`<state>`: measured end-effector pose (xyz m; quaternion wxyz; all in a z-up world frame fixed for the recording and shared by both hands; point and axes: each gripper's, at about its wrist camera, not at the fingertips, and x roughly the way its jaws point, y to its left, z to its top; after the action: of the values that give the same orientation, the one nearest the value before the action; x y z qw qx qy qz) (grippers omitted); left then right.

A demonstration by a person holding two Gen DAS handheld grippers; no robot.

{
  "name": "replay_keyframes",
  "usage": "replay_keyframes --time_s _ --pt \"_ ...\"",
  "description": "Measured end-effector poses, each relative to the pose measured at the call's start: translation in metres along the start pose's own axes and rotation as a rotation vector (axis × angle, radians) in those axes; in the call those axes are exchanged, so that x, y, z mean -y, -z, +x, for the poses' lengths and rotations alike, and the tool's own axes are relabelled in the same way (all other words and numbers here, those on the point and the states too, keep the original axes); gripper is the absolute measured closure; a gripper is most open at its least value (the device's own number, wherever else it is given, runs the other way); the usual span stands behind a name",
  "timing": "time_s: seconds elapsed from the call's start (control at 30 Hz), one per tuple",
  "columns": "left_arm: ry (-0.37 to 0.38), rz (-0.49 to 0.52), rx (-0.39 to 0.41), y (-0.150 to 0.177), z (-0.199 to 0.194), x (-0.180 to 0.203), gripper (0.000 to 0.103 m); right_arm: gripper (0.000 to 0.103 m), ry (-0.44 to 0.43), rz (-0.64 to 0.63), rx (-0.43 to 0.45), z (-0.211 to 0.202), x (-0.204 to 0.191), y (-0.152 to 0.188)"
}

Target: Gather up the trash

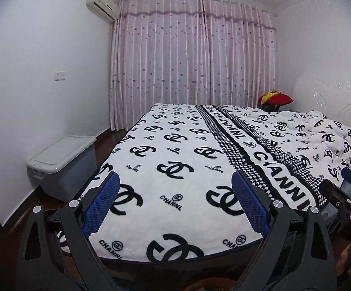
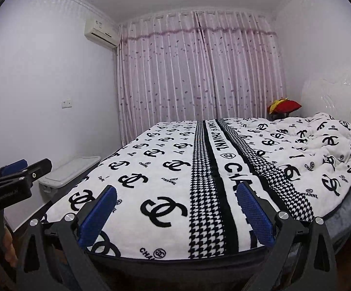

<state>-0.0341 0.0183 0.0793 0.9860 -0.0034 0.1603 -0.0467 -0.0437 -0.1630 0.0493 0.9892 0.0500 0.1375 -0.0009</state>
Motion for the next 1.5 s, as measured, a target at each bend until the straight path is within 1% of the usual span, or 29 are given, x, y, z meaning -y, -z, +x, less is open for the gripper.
replay_keyframes --time_s 0.33,0.83,1.5 --pt "0.002 -0.004 0.002 0.0000 0.0014 0.0011 0.012 0.005 -0.001 -0.008 0.001 0.0006 -0.0004 -0.0013" --pt "0.008 0.001 0.004 -0.0003 0.0025 0.0021 0.012 0.005 -0.010 -0.011 -0.028 0.0042 -0.0003 0.0021" --pt "0.014 0.015 -0.007 0.0015 0.0059 0.0006 0.012 0.005 0.002 -0.006 -0.042 0.0094 0.0001 0.0051"
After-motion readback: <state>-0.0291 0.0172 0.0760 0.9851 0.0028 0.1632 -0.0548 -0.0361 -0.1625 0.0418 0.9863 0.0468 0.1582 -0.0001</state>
